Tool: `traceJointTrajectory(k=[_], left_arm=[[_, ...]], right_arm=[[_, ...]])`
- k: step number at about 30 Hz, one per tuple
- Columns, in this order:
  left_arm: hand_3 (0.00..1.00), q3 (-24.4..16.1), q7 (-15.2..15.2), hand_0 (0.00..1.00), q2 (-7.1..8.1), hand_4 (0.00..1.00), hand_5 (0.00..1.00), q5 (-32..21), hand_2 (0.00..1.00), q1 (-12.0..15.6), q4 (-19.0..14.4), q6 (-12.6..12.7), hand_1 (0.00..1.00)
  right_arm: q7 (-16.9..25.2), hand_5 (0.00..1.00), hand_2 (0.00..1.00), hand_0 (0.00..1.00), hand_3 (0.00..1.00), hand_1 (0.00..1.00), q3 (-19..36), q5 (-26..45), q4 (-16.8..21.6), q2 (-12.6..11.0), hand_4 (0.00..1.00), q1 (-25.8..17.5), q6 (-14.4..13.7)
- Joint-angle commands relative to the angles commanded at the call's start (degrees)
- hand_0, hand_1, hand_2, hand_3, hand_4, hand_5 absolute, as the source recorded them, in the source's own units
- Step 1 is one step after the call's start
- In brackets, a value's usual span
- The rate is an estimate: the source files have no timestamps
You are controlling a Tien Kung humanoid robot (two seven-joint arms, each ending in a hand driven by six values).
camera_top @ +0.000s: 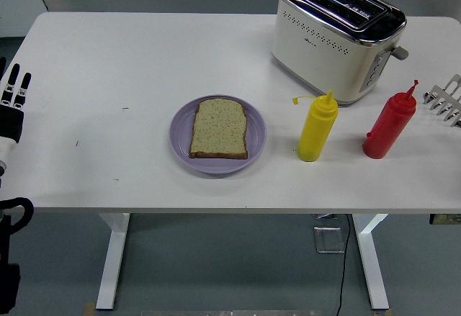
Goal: Pick up the cup,pour liquid into bread,place the cup on the desk
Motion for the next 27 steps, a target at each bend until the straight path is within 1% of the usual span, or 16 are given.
traceJointTrajectory(k=[1, 2, 5, 7, 8, 9, 14, 19, 21, 27], left_arm=[[0.705, 0.0, 0.0, 0.786, 0.00, 0.514, 0.990, 0.0, 0.754, 0.0, 0.0, 0.0, 0.746], [0.705, 0.0, 0.0, 0.786, 0.01, 0.513, 0.987, 0.0, 0.753, 0.0, 0.0, 0.0, 0.746], [0.705, 0.0, 0.0, 0.786, 0.02, 0.513, 0.987, 0.0, 0.753, -0.1, 0.0, 0.0, 0.746], [0.705, 0.0, 0.0, 0.786, 0.02, 0.513, 0.987, 0.0, 0.753, -0.1, 0.0, 0.0, 0.746], [0.705, 0.0, 0.0, 0.786, 0.03, 0.513, 0.987, 0.0, 0.753, -0.1, 0.0, 0.0, 0.746], [0.706, 0.0, 0.0, 0.787, 0.03, 0.516, 0.990, 0.0, 0.755, -0.1, 0.0, 0.0, 0.747], [0.706, 0.0, 0.0, 0.787, 0.01, 0.516, 0.990, 0.0, 0.755, -0.1, 0.0, 0.0, 0.747], [0.708, 0.1, 0.0, 0.788, -0.03, 0.516, 0.990, 0.1, 0.757, 0.0, 0.0, 0.0, 0.748], [0.710, 0.2, 0.0, 0.788, -0.04, 0.517, 0.991, 0.1, 0.757, 0.0, 0.0, 0.0, 0.749], [0.709, 0.3, 0.0, 0.789, -0.01, 0.519, 0.995, 0.1, 0.758, 0.1, 0.0, 0.0, 0.748]], right_arm=[[0.2, 0.175, 0.925, 0.914, 0.948, 0.841, -0.2, -0.7, -0.1, -0.1, 0.720, 0.0, 0.2], [0.4, 0.123, 0.970, 0.966, 0.998, 0.914, -0.3, -2.2, -0.2, -0.1, 0.799, 0.0, 0.5], [1.4, 0.123, 0.970, 0.966, 0.998, 0.914, -1.4, -8.6, -0.8, -0.5, 0.799, -0.1, 1.6], [1.7, 0.123, 0.970, 0.966, 0.998, 0.914, -1.8, -10.2, -1.1, -0.7, 0.799, -0.2, 1.9], [2.0, 0.123, 0.970, 0.966, 0.998, 0.914, -2.2, -10.3, -1.2, -0.7, 0.799, -0.2, 2.0], [2.3, 0.121, 0.974, 0.974, 0.998, 0.920, -2.7, -10.3, -1.4, -0.8, 0.831, -0.3, 2.1], [2.6, 0.121, 0.974, 0.974, 0.998, 0.920, -5.7, -9.7, -2.2, -0.8, 0.831, -0.6, 2.4], [2.3, 0.122, 0.977, 0.974, 0.998, 0.921, -7.9, -8.9, -1.7, -1.1, 0.837, -0.8, 3.2], [2.2, 0.131, 0.979, 0.976, 0.998, 0.922, -8.5, -8.8, -1.5, -1.3, 0.856, -0.9, 3.3], [1.8, 0.140, 0.979, 0.977, 0.998, 0.923, -9.4, -8.3, -0.9, -1.7, 0.865, -1.0, 3.9]])
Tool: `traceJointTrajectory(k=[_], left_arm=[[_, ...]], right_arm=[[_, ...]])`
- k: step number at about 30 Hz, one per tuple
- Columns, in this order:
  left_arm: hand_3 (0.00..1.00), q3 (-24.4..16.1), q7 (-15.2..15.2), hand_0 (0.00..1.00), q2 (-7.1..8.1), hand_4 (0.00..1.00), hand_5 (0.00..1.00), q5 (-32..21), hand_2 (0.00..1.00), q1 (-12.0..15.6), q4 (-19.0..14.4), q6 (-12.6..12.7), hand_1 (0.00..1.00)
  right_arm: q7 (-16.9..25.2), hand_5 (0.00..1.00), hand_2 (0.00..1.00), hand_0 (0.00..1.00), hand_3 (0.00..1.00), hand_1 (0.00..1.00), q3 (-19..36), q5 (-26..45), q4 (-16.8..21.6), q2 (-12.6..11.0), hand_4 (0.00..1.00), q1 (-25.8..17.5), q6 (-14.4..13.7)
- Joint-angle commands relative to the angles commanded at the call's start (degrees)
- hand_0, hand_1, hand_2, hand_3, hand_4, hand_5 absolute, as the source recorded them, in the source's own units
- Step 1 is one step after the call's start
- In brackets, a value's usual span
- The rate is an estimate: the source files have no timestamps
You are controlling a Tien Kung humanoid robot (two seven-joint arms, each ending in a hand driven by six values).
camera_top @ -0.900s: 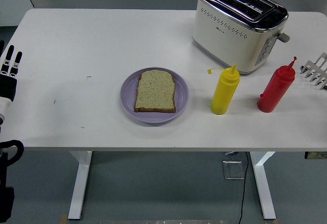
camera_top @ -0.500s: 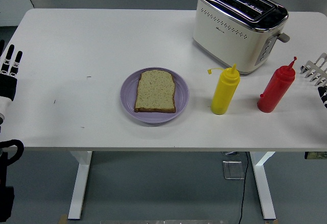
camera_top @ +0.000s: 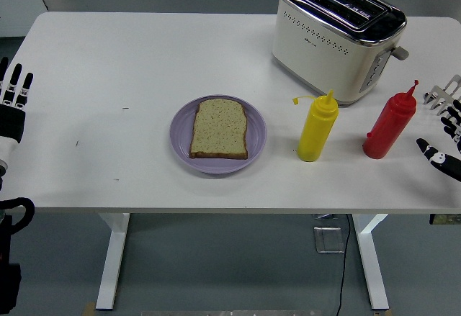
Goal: Pick up the cup,pour liquid into bread,place the cup on the desk
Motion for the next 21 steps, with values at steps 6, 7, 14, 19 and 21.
traceJointTrajectory(k=[6, 7, 14, 19, 21], left_arm=[[0.711, 0.1, 0.0, 0.789, -0.01, 0.519, 0.998, 0.0, 0.757, 0.1, 0.0, 0.0, 0.749], [0.711, 0.1, 0.0, 0.789, -0.01, 0.519, 0.998, 0.0, 0.757, 0.1, 0.0, 0.0, 0.749], [0.712, 0.2, 0.0, 0.790, -0.01, 0.521, 0.998, 0.1, 0.758, 0.3, 0.0, 0.0, 0.750], [0.713, 0.1, 0.0, 0.791, -0.02, 0.521, 0.998, 0.1, 0.756, 0.3, 0.0, 0.0, 0.750], [0.713, 0.0, 0.0, 0.791, -0.01, 0.521, 0.998, 0.1, 0.756, 0.2, 0.0, 0.0, 0.750]], right_arm=[[-0.1, 0.140, 0.979, 0.977, 0.998, 0.924, -1.6, 0.4, -0.1, 0.2, 0.865, 0.7, 0.0], [-0.1, 0.140, 0.979, 0.977, 0.998, 0.924, -1.9, 0.4, -0.1, 0.2, 0.865, 0.9, 0.0], [-0.1, 0.142, 0.980, 0.977, 0.998, 0.923, -3.8, 0.5, -1.0, 1.1, 0.866, 3.1, -0.4], [-0.2, 0.142, 0.979, 0.975, 0.998, 0.921, -5.8, 0.1, -2.8, 2.4, 0.865, 6.0, -0.6], [-0.1, 0.142, 0.979, 0.975, 0.998, 0.921, -6.4, 0.2, -3.3, 2.9, 0.865, 6.9, -0.5]])
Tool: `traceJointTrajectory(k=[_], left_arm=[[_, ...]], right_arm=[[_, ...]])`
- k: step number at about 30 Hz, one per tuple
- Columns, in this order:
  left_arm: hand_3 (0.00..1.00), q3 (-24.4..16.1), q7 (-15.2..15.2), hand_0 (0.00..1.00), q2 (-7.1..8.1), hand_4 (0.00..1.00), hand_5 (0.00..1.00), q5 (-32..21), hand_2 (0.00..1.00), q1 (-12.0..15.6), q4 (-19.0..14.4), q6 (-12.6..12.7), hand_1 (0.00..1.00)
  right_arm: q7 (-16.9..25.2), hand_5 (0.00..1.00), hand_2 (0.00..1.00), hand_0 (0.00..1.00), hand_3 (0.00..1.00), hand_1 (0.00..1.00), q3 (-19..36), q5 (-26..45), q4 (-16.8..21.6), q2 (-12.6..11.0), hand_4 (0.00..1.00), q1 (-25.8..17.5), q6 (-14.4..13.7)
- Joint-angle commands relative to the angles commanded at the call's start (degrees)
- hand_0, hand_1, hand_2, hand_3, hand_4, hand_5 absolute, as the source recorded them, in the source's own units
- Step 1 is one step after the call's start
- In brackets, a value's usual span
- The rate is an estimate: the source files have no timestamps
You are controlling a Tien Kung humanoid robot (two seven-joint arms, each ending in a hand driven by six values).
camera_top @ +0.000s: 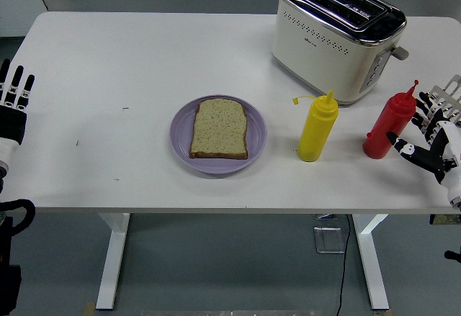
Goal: Pick up the cup,pour liquid into bread,place the cup on the desk
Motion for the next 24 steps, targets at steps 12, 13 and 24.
traceJointTrajectory(k=[12, 13, 24], left_arm=[[0.712, -0.5, 0.0, 0.792, -0.06, 0.520, 0.998, 0.0, 0.755, -0.2, 0.0, 0.0, 0.749], [0.712, -0.5, 0.0, 0.792, -0.07, 0.520, 0.998, 0.0, 0.755, -0.2, 0.0, 0.0, 0.749], [0.709, -0.7, -0.1, 0.791, -0.16, 0.519, 0.998, 0.0, 0.751, -0.1, 0.0, 0.0, 0.747]], right_arm=[[0.6, 0.144, 0.975, 0.971, 0.998, 0.918, -2.5, 2.0, -2.8, 1.6, 0.866, 3.9, -1.1], [0.6, 0.144, 0.975, 0.971, 0.998, 0.918, -2.8, 2.2, -3.0, 1.7, 0.866, 4.3, -1.2], [1.2, 0.145, 0.921, 0.936, 0.998, 0.874, -6.6, 6.1, -5.4, 2.6, 0.861, 6.8, -3.0]])
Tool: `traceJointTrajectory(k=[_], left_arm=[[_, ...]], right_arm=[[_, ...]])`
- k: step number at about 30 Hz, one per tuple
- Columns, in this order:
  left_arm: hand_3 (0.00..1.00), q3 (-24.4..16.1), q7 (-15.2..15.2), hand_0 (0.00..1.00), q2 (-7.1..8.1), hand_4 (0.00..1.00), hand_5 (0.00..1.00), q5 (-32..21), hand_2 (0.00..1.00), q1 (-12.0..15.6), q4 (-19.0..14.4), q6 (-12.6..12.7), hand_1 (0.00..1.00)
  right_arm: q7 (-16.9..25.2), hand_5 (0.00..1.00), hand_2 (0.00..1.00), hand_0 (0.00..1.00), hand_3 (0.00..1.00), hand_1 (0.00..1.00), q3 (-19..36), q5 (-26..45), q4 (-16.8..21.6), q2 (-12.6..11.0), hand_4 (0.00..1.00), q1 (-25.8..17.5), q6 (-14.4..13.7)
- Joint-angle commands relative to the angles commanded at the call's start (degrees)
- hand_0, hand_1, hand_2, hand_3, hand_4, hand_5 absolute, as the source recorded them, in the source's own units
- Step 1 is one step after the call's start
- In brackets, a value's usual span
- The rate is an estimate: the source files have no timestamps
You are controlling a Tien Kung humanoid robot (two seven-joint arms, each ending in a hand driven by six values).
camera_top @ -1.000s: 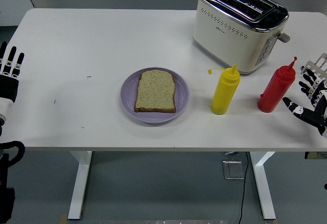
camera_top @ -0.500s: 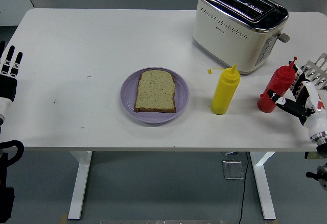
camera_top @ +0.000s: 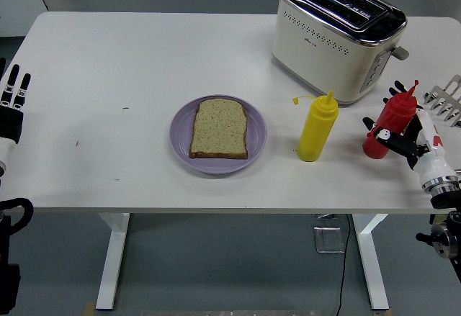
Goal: Pick up the cup,pour liquid into bread,place the cup on the desk
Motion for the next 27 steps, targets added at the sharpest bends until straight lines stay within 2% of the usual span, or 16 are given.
traceJointTrajectory(k=[2, 3, 6, 8, 9, 14, 15, 20, 21, 26, 27], left_arm=[[0.709, 0.0, 0.0, 0.791, 0.00, 0.519, 0.998, 0.0, 0.751, 0.0, 0.0, 0.0, 0.747], [0.705, 0.0, 0.0, 0.791, 0.00, 0.517, 0.998, 0.0, 0.748, 0.0, 0.0, 0.0, 0.745], [0.705, 0.0, 0.0, 0.791, 0.01, 0.517, 0.998, 0.0, 0.748, 0.0, 0.0, 0.0, 0.745], [0.705, -0.1, 0.0, 0.791, 0.00, 0.517, 0.998, 0.0, 0.748, 0.0, 0.0, 0.0, 0.745], [0.703, -0.1, 0.0, 0.789, -0.01, 0.517, 0.996, 0.0, 0.744, 0.0, 0.0, 0.0, 0.742], [0.703, -0.1, 0.0, 0.789, -0.02, 0.517, 0.996, 0.0, 0.744, 0.0, 0.0, 0.0, 0.742], [0.698, -0.1, 0.0, 0.788, -0.02, 0.516, 0.991, 0.0, 0.743, 0.0, 0.0, 0.0, 0.741], [0.698, -0.2, 0.0, 0.788, -0.03, 0.516, 0.991, 0.0, 0.743, 0.1, 0.0, 0.0, 0.741], [0.698, -0.2, 0.0, 0.786, -0.03, 0.516, 0.990, 0.0, 0.742, 0.1, 0.0, 0.0, 0.737], [0.698, -0.3, 0.0, 0.786, -0.03, 0.516, 0.990, 0.0, 0.742, 0.1, 0.0, 0.1, 0.737], [0.693, -0.3, 0.0, 0.785, -0.02, 0.512, 0.983, 0.0, 0.741, 0.1, 0.0, 0.0, 0.737]], right_arm=[[0.2, 0.145, 0.921, 0.936, 0.998, 0.874, -0.7, 0.7, -0.2, 0.1, 0.861, 0.3, -0.8], [0.4, 0.139, 0.850, 0.877, 0.953, 0.828, -1.0, 1.1, -0.3, 0.2, 0.854, 0.4, -1.1], [0.8, 0.139, 0.850, 0.877, 0.953, 0.828, -1.8, 2.2, -0.5, 0.2, 0.854, 0.8, -2.3], [1.5, 0.139, 0.850, 0.877, 0.953, 0.828, -2.9, 4.3, -0.8, 0.4, 0.854, 1.2, -4.0], [1.6, 0.110, 0.635, 0.701, 0.783, 0.664, -3.1, 4.9, -0.9, 0.4, 0.819, 1.3, -4.4], [3.0, 0.110, 0.635, 0.701, 0.783, 0.664, -5.2, 9.0, -1.4, 0.7, 0.819, 2.1, -7.8], [3.1, 0.076, 0.504, 0.515, 0.587, 0.515, -5.3, 9.3, -1.4, 0.7, 0.769, 2.2, -8.0], [4.7, 0.076, 0.504, 0.515, 0.587, 0.515, -7.0, 13.3, -1.6, 0.8, 0.769, 2.7, -10.9], [5.0, 0.036, 0.442, 0.340, 0.438, 0.374, -7.3, 14.2, -1.7, 0.8, 0.709, 2.8, -11.4], [6.3, 0.036, 0.442, 0.340, 0.438, 0.374, -8.3, 18.1, -1.8, 0.8, 0.709, 3.2, -13.1], [6.4, 0.037, 0.398, 0.217, 0.404, 0.300, -8.5, 18.6, -1.8, 0.8, 0.677, 3.3, -13.0]])
